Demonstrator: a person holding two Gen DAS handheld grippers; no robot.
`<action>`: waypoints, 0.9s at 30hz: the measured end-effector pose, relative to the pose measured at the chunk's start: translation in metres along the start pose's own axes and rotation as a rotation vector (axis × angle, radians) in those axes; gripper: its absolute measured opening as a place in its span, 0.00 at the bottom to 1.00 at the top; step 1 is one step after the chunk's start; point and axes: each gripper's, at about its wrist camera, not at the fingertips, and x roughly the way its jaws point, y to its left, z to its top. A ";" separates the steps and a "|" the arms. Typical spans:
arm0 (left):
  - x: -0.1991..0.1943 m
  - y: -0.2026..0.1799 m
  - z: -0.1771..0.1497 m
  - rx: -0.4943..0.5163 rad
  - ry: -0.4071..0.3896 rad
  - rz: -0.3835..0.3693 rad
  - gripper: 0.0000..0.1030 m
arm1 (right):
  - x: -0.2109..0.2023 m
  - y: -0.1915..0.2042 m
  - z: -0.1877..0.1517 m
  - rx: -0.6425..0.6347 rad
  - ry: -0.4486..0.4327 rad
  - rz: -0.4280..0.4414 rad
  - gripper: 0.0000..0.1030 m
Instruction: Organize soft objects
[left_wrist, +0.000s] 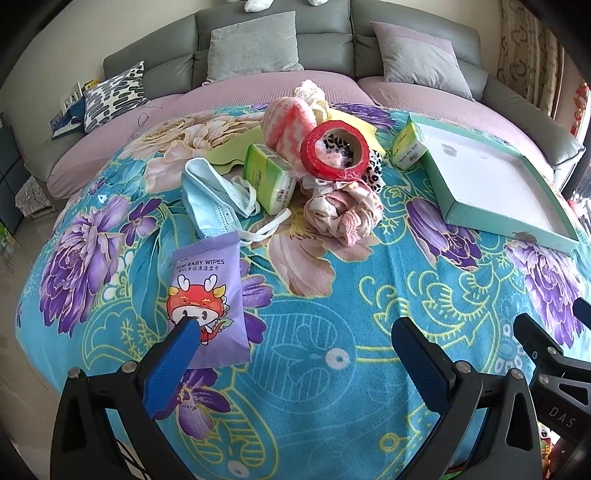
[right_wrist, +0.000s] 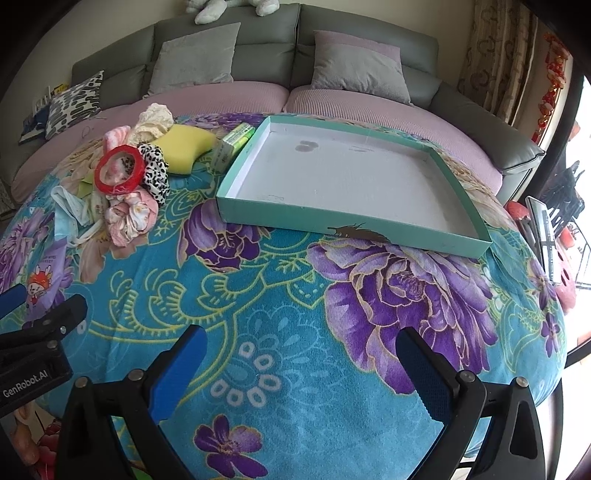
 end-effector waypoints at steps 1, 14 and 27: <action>0.000 0.000 0.000 0.004 -0.001 0.001 1.00 | 0.000 0.000 0.000 -0.001 0.002 -0.001 1.00; 0.000 0.000 -0.001 0.005 0.002 0.002 1.00 | 0.001 0.003 0.000 -0.009 0.005 -0.008 1.00; 0.001 -0.001 -0.001 0.006 0.003 0.003 1.00 | 0.002 0.003 0.000 -0.010 0.007 -0.009 1.00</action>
